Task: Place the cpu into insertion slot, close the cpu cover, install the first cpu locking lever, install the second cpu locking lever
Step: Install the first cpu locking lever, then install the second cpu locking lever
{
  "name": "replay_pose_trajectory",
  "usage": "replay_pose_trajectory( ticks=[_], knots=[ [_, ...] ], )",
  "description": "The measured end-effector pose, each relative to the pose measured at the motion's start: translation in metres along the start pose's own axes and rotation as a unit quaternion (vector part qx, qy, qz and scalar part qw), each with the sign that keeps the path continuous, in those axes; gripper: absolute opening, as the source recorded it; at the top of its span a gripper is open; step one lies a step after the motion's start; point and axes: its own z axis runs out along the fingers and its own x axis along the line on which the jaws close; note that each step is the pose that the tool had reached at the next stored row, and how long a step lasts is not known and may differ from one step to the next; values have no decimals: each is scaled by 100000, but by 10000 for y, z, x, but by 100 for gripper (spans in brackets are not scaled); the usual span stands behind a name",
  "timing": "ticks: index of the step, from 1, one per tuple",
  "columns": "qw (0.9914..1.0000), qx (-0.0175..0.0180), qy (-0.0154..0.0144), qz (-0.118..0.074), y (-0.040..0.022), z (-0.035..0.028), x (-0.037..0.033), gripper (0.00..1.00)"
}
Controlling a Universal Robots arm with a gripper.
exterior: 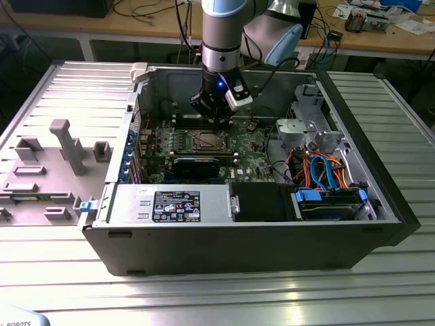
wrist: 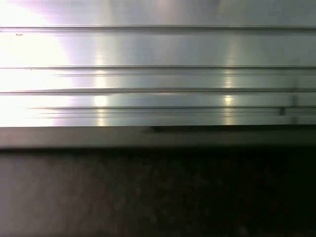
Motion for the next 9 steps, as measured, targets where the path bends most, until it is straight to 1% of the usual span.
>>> replay_pose_trajectory(
  ticks=[1,2,5,9],
  knots=[
    [99999,411,-15,-1,1,-19,-1,11],
    [99998,581,-2,-13,-5,-20,0,11],
    [99998,596,-5,-7,-39,-20,0,11],
    [99998,599,-4,-4,-45,-20,0,11]
  ],
)
